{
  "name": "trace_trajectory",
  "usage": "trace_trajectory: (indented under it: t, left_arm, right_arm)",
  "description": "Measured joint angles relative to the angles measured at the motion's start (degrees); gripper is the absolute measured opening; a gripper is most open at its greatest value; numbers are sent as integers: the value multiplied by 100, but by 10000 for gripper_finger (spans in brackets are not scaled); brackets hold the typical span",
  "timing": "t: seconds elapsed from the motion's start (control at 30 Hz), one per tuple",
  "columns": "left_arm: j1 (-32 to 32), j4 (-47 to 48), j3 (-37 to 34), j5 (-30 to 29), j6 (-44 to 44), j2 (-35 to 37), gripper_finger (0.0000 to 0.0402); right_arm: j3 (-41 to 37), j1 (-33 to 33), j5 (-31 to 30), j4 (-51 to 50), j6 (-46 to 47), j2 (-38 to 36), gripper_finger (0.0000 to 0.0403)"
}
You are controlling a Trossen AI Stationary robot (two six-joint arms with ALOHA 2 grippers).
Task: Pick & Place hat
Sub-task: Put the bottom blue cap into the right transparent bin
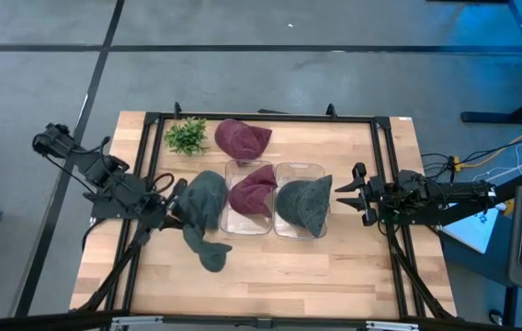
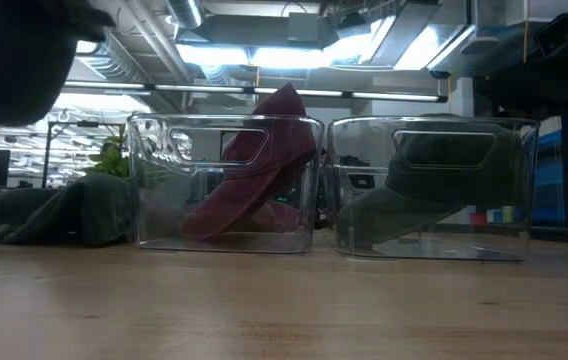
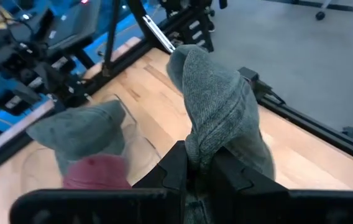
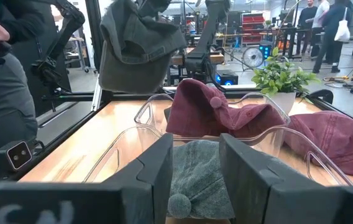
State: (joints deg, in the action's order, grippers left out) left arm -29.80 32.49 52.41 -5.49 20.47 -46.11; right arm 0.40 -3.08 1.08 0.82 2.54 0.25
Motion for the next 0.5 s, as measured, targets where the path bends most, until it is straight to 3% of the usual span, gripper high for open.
trace_trajectory:
  t: [0.5]
  left_arm:
    - [1246, -263, 1094, -248, 632, -936, 33]
  right_arm:
    - [0, -1, 0, 0, 0, 0, 131]
